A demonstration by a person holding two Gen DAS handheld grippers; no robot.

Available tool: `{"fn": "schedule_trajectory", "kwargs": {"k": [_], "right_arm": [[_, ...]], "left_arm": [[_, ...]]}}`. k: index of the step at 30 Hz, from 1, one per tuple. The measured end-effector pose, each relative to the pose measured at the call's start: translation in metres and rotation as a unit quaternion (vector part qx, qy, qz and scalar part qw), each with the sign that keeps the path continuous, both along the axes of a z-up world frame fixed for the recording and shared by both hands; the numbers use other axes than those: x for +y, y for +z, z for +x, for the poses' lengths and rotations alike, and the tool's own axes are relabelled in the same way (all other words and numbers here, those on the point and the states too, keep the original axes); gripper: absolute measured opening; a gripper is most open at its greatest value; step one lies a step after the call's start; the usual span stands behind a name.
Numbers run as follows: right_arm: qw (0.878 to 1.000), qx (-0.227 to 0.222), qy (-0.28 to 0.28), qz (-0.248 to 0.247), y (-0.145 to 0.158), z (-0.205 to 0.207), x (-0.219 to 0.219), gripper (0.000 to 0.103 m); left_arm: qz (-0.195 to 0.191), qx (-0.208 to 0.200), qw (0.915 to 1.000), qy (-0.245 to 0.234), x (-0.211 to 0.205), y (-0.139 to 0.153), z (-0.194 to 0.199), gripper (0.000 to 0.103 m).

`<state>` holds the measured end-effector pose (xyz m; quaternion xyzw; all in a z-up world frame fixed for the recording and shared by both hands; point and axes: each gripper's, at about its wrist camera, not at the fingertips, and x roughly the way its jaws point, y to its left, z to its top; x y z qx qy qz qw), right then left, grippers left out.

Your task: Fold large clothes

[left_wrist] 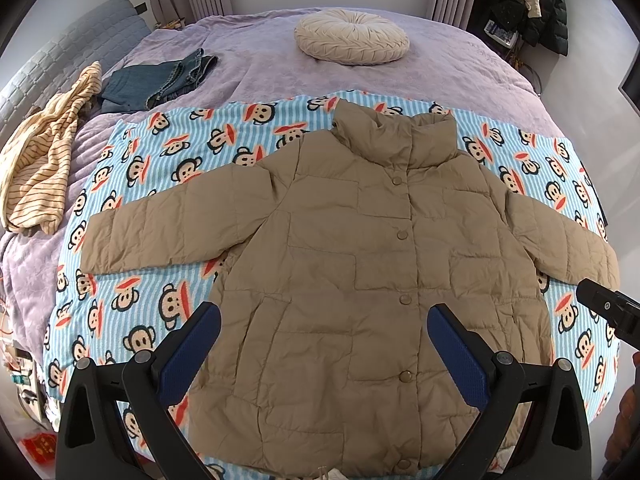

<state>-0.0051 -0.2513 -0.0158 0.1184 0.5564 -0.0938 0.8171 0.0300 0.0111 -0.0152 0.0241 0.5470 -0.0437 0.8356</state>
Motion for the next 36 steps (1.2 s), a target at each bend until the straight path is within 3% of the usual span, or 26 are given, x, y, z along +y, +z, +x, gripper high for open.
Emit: {"fn": "schedule_trajectory", "kwargs": {"k": [12,20,25,31,36], "right_arm": [[1.000,0.013,-0.004,0.010,-0.004,-0.001,-0.002,0.103],[0.999,0.030,0.012,0.026,-0.016,-0.002,0.017,0.103],[0.998,0.044,0.029,0.036,-0.039,0.009,0.046,0.103],[0.994,0.054,0.056,0.070,-0.092,0.029,0.095,0.103],[0.985,0.109,0.104,0.088,-0.146,0.044,0.146,0.103]], "left_arm": [[-0.020,0.005,0.9998,0.000,0.008,0.002,0.002,0.103],[-0.083,0.021,0.9953,0.044,0.062,-0.024,0.008,0.103],[-0.116,0.028,0.9884,0.095,0.118,-0.061,0.021,0.103],[-0.124,0.018,0.9795,0.158,0.197,-0.119,0.043,0.103],[-0.161,0.006,0.9629,0.217,0.270,-0.173,0.066,0.103]]}}
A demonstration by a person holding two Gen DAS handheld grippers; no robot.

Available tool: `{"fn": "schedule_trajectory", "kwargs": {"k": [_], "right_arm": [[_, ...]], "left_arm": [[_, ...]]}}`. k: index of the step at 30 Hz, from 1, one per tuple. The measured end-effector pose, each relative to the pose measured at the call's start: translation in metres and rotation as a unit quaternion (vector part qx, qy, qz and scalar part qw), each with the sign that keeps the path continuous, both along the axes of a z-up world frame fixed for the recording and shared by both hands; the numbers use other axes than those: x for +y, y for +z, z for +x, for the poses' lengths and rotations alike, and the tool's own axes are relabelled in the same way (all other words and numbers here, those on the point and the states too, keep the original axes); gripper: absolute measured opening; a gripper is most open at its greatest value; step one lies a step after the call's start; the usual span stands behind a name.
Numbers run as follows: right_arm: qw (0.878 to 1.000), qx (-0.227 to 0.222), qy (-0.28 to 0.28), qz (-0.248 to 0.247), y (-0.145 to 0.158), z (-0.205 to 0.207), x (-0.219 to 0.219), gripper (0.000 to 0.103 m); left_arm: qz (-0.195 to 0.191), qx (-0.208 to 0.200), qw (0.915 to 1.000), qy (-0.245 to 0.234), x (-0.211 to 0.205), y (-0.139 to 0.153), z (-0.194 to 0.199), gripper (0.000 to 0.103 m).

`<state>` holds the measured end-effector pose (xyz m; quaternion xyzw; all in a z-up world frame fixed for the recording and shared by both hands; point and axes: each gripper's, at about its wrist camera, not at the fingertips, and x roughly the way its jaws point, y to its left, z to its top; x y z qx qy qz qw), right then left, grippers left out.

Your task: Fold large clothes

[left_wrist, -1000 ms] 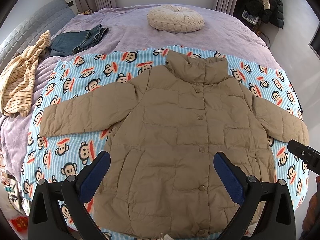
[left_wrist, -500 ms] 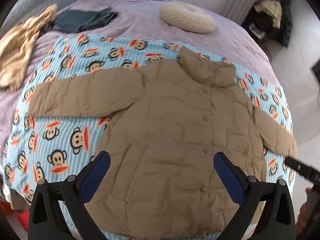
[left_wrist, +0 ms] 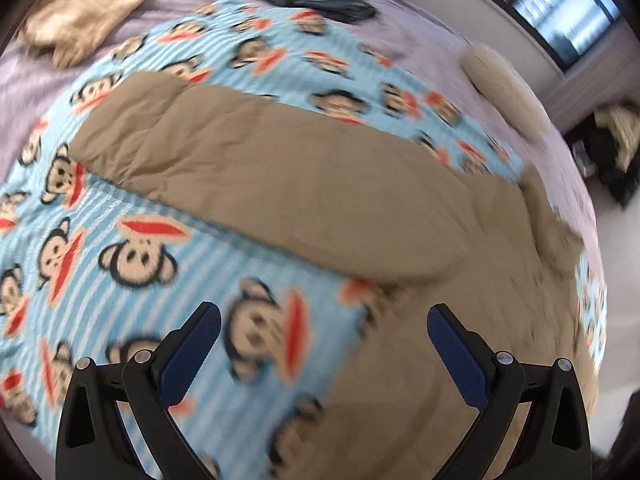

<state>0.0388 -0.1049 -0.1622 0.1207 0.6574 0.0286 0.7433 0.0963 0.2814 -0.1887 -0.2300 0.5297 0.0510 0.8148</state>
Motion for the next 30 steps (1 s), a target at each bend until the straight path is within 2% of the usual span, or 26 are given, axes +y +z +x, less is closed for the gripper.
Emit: {"fn": "schedule_trajectory", "kwargs": {"k": [3,8,11,14,15,16,17,18,19,20,22,23,24,27,30], "right_arm": [[1.000,-0.001,0.019,0.017,-0.026,0.009,0.024,0.103],[0.998,-0.036,0.041,0.019,-0.042,0.023,0.048,0.103],[0.997,-0.060,0.035,0.035,-0.038,0.037,0.054,0.103],[0.994,-0.090,0.032,0.051,-0.027,0.050,0.061,0.103],[0.993,-0.098,0.035,0.053,-0.024,0.056,0.066,0.103],[0.993,-0.102,0.037,0.054,-0.022,0.061,0.071,0.103],[0.992,-0.105,0.037,0.054,-0.022,0.069,0.076,0.103],[0.992,-0.108,0.035,0.057,-0.021,0.076,0.081,0.103],[0.991,-0.111,0.033,0.062,-0.022,0.081,0.086,0.103],[0.990,-0.115,0.029,0.071,-0.022,0.090,0.091,0.101],[0.990,-0.119,0.020,0.078,-0.023,0.102,0.097,0.074],[0.990,-0.115,0.017,0.081,-0.025,0.105,0.100,0.040],[0.990,-0.105,0.009,0.094,-0.031,0.114,0.104,0.019],[0.982,-0.107,-0.004,0.157,-0.046,0.132,0.118,0.017],[0.978,-0.111,0.014,0.178,-0.059,0.143,0.139,0.017]], "left_arm": [[-0.022,-0.011,0.9988,0.041,0.045,-0.034,0.015,0.103],[-0.048,-0.017,0.9944,0.092,0.098,-0.079,0.036,0.103],[-0.050,-0.034,0.9922,0.109,0.114,-0.086,0.050,0.103],[-0.027,-0.047,0.9917,0.117,0.122,-0.082,0.067,0.100],[-0.009,-0.049,0.9914,0.121,0.123,-0.080,0.073,0.078],[0.000,-0.046,0.9918,0.119,0.124,-0.079,0.079,0.062],[0.005,-0.040,0.9934,0.108,0.124,-0.079,0.086,0.030],[-0.011,-0.045,0.9946,0.092,0.124,-0.079,0.091,0.009],[-0.025,-0.053,0.9946,0.086,0.125,-0.075,0.093,0.008],[-0.019,-0.058,0.9947,0.083,0.125,-0.070,0.094,0.008],[0.009,-0.079,0.9948,0.064,0.119,-0.050,0.091,0.008],[0.015,-0.087,0.9944,0.057,0.115,-0.042,0.090,0.008],[0.017,-0.097,0.9939,0.050,0.113,-0.034,0.088,0.008],[0.023,-0.129,0.9909,0.028,0.104,-0.002,0.080,0.008],[0.039,-0.163,0.9858,-0.011,0.086,0.032,0.074,0.008]]}}
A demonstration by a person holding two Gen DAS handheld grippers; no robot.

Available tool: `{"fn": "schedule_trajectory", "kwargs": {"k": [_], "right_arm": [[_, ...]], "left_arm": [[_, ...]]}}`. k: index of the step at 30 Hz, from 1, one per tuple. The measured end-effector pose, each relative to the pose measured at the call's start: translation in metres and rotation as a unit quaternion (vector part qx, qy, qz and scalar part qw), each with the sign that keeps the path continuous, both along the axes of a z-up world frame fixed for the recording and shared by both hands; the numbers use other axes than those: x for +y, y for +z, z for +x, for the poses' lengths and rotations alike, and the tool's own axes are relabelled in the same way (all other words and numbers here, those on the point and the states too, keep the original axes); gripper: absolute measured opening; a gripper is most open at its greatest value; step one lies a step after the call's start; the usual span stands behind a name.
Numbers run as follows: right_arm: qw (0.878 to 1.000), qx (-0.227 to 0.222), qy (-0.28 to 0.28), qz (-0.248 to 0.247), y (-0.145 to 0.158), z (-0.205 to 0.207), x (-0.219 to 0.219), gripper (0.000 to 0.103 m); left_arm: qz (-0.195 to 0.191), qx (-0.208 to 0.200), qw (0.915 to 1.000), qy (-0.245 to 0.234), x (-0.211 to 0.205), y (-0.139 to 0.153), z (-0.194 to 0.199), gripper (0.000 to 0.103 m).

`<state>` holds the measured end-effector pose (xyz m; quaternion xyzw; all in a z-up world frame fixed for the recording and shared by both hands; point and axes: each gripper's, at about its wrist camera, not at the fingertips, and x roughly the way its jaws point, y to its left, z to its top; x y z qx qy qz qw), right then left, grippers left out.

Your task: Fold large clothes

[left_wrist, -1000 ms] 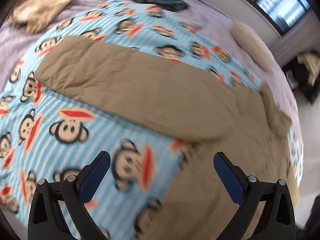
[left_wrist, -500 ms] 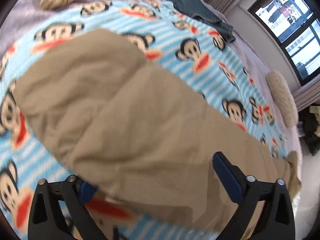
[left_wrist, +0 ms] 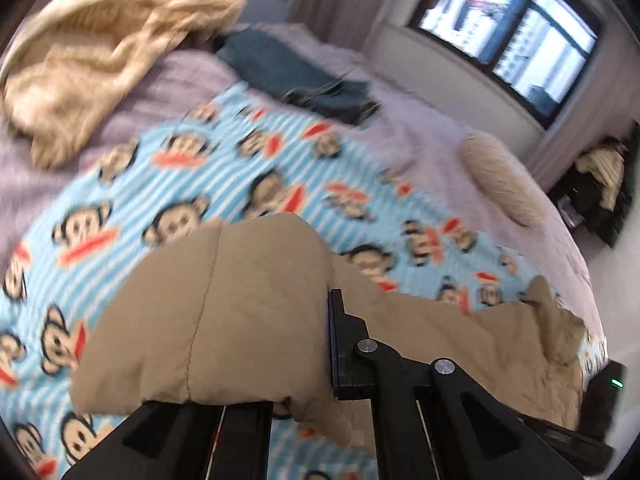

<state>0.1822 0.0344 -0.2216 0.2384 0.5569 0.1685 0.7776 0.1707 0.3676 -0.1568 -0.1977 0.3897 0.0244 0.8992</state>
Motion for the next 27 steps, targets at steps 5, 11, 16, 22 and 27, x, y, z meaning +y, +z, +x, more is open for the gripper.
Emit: {"fn": "schedule_trajectory", "kwargs": {"k": [5,11,16,22,27], "right_arm": [[0.998,0.055,0.015,0.031,-0.050,0.008,0.027,0.014],[0.995,0.071,0.013,0.073,-0.038,0.000,0.006,0.014],[0.997,0.055,-0.042,0.028,-0.008,-0.034,-0.071,0.018],[0.987,0.039,-0.145,-0.054,0.013,-0.085,-0.192,0.018],[0.978,0.045,-0.191,-0.076,0.011,-0.107,-0.242,0.018]], "left_arm": [[0.015,-0.038,0.9960,-0.080,-0.046,0.041,-0.002,0.008],[0.019,-0.063,0.9796,-0.190,-0.144,0.065,0.003,0.008],[0.004,-0.066,0.9615,-0.266,-0.245,0.070,0.001,0.008],[0.030,-0.020,0.9441,-0.328,-0.360,0.021,0.002,0.008],[0.063,0.052,0.9443,-0.319,-0.400,-0.045,-0.008,0.026]]}}
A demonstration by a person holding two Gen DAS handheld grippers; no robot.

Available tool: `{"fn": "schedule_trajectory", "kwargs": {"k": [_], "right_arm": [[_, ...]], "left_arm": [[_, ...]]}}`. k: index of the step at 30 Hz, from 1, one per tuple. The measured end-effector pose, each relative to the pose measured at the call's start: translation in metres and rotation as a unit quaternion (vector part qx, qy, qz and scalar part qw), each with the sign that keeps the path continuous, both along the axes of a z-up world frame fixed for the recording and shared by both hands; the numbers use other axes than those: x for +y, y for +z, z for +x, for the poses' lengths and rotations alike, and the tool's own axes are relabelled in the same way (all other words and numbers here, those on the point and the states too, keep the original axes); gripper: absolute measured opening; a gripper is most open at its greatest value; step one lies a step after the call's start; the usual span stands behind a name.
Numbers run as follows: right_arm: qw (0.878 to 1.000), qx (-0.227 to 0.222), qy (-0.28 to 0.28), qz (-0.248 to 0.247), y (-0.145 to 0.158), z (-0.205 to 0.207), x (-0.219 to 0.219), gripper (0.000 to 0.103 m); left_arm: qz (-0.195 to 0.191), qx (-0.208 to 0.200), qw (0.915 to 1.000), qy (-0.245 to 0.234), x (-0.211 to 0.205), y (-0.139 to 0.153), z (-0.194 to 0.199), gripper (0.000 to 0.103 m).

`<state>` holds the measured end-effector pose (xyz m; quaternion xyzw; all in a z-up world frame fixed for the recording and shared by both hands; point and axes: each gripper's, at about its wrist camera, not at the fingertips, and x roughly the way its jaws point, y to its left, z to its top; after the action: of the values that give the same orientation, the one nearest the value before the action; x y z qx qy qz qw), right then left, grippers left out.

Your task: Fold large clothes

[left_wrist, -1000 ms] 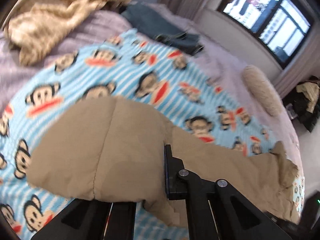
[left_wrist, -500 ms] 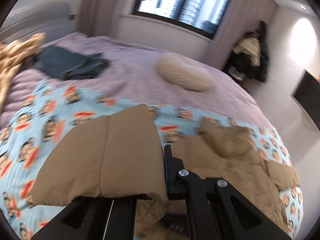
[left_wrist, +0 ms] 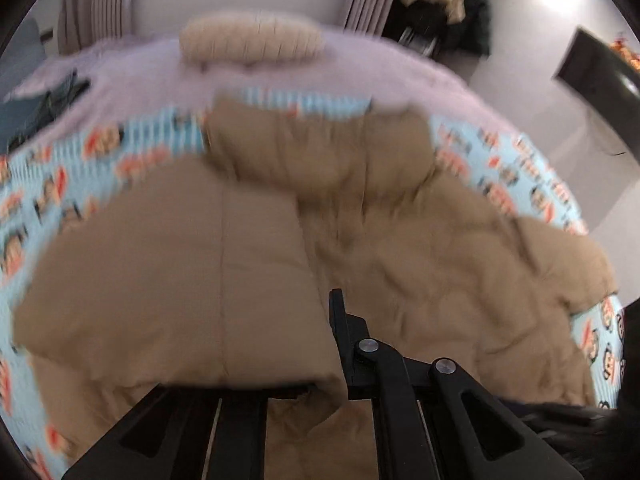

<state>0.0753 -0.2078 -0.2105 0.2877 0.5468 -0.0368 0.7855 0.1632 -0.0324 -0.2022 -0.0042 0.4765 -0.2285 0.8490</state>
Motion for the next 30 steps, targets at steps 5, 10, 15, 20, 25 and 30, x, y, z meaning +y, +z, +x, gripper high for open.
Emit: {"fn": "schedule_trajectory", "kwargs": {"k": [5,10,15,20,25,30], "right_arm": [[1.000,-0.001,0.004,0.002,-0.003,0.003,-0.009,0.018],[0.999,-0.021,0.031,-0.028,0.022,-0.010,-0.016,0.055],[0.980,-0.092,0.142,-0.106,0.060,-0.001,0.043,0.082],[0.929,-0.116,0.255,-0.242,0.058,0.018,0.130,0.082],[0.854,-0.096,0.330,-0.390,0.020,0.039,0.189,0.082],[0.867,-0.122,0.252,-0.413,0.034,0.059,0.162,0.082]], "left_arm": [[0.006,-0.021,0.9997,-0.005,0.000,-0.001,-0.025,0.079],[0.001,-0.030,0.9988,-0.040,0.033,0.030,-0.058,0.078],[0.027,-0.065,0.9955,0.064,0.113,0.050,-0.058,0.079],[0.070,-0.028,0.9802,0.183,0.178,0.011,-0.035,0.079],[0.077,0.021,0.9759,0.203,0.191,-0.035,-0.023,0.079],[0.081,0.022,0.9785,0.188,0.183,-0.045,-0.026,0.079]]}}
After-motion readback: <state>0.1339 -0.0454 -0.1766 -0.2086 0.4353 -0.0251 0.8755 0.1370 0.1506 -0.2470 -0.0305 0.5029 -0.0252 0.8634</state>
